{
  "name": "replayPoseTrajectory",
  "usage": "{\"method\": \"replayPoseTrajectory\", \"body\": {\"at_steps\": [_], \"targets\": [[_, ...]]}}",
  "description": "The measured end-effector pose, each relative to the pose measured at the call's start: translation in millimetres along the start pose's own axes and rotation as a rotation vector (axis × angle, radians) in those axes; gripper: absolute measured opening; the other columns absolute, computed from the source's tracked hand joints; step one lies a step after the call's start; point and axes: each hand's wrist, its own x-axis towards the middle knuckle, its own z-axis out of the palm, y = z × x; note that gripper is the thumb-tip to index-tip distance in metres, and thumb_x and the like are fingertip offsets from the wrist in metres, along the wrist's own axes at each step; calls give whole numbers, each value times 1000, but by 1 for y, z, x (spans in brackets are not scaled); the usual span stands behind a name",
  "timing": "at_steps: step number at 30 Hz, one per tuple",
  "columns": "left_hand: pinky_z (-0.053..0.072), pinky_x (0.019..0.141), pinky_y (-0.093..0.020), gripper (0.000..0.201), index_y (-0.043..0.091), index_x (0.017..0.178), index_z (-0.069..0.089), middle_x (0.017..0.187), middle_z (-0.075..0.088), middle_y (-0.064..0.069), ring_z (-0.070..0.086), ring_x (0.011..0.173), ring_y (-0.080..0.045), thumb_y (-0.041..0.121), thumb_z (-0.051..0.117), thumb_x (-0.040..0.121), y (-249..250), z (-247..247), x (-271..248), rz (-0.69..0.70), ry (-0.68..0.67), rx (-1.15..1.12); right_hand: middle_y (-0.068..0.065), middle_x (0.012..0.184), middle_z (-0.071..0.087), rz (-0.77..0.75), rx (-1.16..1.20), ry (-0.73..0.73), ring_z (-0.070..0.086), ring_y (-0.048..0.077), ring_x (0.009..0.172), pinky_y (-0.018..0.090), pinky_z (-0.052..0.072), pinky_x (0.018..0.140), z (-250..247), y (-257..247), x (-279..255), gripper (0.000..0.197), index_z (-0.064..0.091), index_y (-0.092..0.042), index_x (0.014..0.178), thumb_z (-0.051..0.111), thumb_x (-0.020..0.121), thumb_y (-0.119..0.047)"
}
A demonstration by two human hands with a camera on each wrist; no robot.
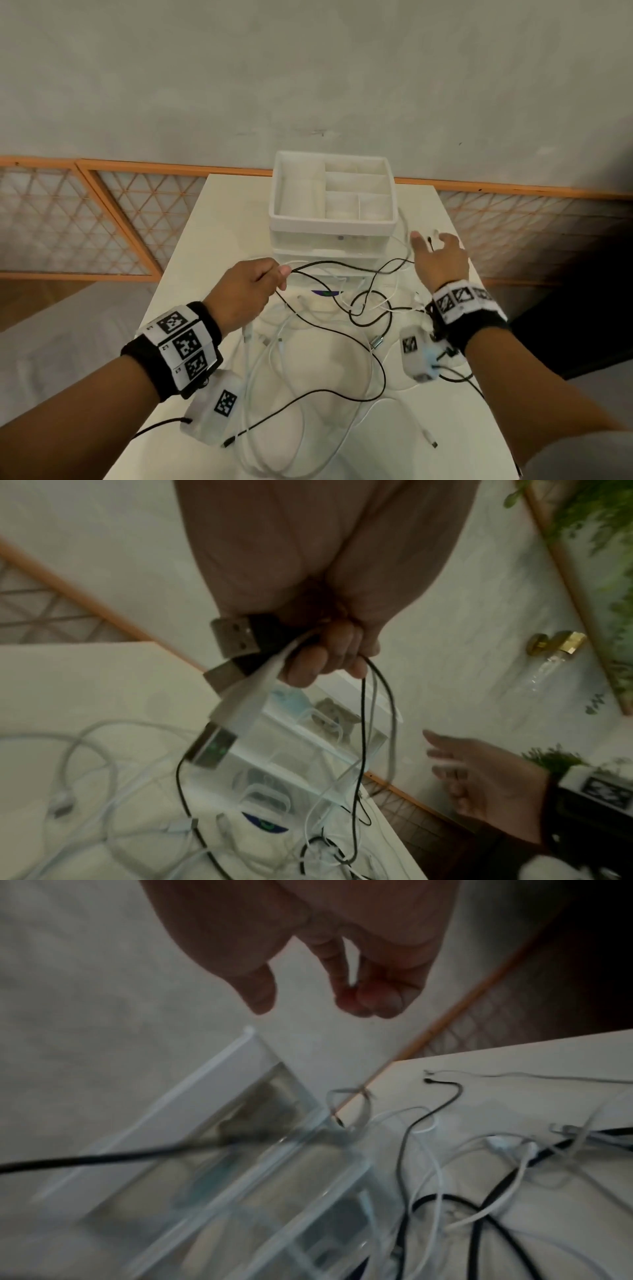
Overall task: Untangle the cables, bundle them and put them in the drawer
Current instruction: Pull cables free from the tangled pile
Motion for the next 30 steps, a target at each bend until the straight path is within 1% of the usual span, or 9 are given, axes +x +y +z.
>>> {"method": "replayPoseTrajectory", "body": {"at_steps": [3, 6, 11, 14, 17, 19, 22, 26, 30], "targets": [[30, 51, -16, 32, 17, 78, 69, 44, 43, 15, 39, 44, -5, 32, 51, 100, 11, 2, -2, 110, -57, 175, 1, 79, 68, -360, 143, -323, 64, 10, 80, 17, 44, 74, 9, -15, -60, 58, 44, -38, 137, 70, 86, -46], [30, 50, -16, 37, 20, 77, 74, 46, 44, 6, 38, 44, -7, 42, 51, 98, 33, 12, -7, 210, -123, 228, -10, 52, 56, -602, -91, -664, 51, 4, 51, 16, 41, 59, 37, -18, -98, 18, 64, -36, 101, 72, 85, -40], [31, 46, -16, 38, 18, 79, 78, 54, 31, -7, 29, 44, -13, 38, 51, 99, 54, -11, -21, 243, -122, 30, -3, 63, 71, -266, -473, -688, 60, 10, 47, 24, 48, 53, 36, 16, -42, 25, 68, -18, 72, 65, 88, -37], [33, 47, -13, 28, 22, 94, 78, 50, 40, 9, 36, 44, -7, 34, 53, 99, 29, -24, -30, 112, -316, 212, -3, 79, 76, -181, -225, -279, 67, 11, 61, 20, 49, 56, 9, 27, -10, 10, 73, -22, 78, 68, 85, -17], [41, 58, -7, 24, 23, 99, 75, 64, 60, 13, 54, 55, 0, 22, 51, 100, -17, -11, -37, -52, -417, 438, -7, 91, 72, -377, 20, 2, 66, 7, 75, 19, 49, 75, 8, 23, -12, 22, 71, -29, 101, 70, 83, -16], [44, 55, -9, 28, 13, 95, 74, 71, 62, 11, 56, 55, -2, 9, 46, 97, -43, 3, -38, -209, -348, 418, -6, 116, 66, -404, -40, -150, 65, 6, 86, 18, 45, 85, 24, 27, -25, 53, 56, -35, 132, 71, 85, -16], [44, 63, -18, 35, 8, 98, 72, 86, 63, 5, 58, 73, -13, 1, 38, 93, -62, 13, -41, -303, -197, 453, 6, 147, 46, -311, -266, -276, 54, 29, 126, 37, 40, 107, 56, 55, -54, 83, 23, -29, 154, 69, 87, -18], [39, 73, -21, 29, 14, 102, 70, 97, 61, 0, 59, 102, -23, 10, 42, 97, -77, 18, -44, -362, -196, 448, 5, 129, 54, -488, -477, -542, 55, 29, 120, 37, 43, 102, 97, 101, -114, 59, 45, -28, 142, 66, 87, -29], [38, 63, -26, 27, 20, 80, 58, 87, 60, 0, 57, 82, -21, 37, 47, 99, -79, 26, -43, -345, -255, 459, 1, 129, 49, -460, -803, -718, 58, 30, 112, 40, 48, 94, 116, 124, -140, 42, 45, -30, 135, 51, 93, -33]]}}
